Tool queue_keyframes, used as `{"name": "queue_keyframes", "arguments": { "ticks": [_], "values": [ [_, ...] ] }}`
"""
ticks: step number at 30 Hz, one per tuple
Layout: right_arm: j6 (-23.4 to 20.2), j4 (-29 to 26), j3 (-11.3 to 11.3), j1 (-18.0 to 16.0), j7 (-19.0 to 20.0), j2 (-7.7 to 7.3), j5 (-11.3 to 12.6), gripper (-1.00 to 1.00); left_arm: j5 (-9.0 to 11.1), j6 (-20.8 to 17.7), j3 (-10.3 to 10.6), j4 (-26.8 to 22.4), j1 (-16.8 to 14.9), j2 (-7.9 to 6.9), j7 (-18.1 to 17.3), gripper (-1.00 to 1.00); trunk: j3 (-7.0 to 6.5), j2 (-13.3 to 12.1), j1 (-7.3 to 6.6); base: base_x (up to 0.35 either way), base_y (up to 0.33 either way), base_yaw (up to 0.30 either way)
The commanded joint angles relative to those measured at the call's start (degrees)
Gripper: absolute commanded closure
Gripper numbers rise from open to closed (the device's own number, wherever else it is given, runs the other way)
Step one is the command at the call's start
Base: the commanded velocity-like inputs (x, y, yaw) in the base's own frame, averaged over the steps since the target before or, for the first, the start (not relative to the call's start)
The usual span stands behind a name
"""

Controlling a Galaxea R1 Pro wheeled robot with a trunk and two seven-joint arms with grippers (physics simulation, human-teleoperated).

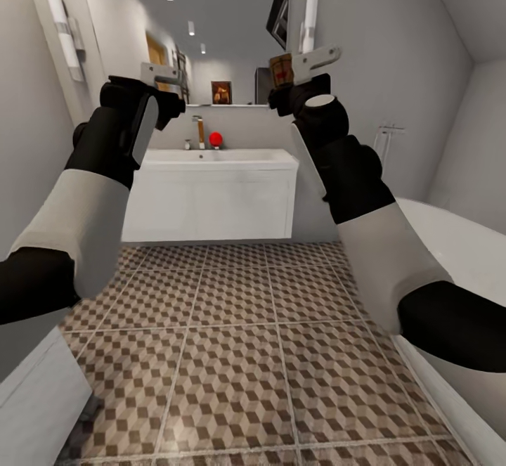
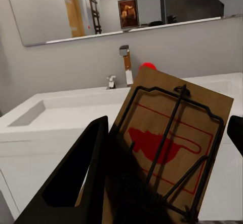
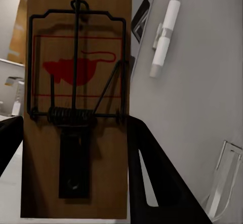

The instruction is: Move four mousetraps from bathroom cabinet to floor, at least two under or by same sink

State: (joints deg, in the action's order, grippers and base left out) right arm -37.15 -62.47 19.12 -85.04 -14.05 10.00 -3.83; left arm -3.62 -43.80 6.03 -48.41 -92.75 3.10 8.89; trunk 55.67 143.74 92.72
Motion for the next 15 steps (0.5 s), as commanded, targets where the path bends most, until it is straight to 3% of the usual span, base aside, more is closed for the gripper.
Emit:
{"name": "queue_keyframes", "arguments": {
  "ticks": [1,15],
  "values": [
    [-0.4,0.1,-0.1,-0.4,-0.2,0.00,-0.2,1.00,-0.4,-0.3,0.1,0.2,-0.5,-0.01,-0.2,1.00,0.29,0.0,0.01,0.000,0.000,0.000],
    [0.0,2.1,-0.7,-2.4,-0.2,0.00,0.0,1.00,-0.4,6.2,0.0,0.7,-2.1,0.14,-0.4,1.00,3.39,0.2,0.37,0.000,0.000,0.000]
  ]
}}
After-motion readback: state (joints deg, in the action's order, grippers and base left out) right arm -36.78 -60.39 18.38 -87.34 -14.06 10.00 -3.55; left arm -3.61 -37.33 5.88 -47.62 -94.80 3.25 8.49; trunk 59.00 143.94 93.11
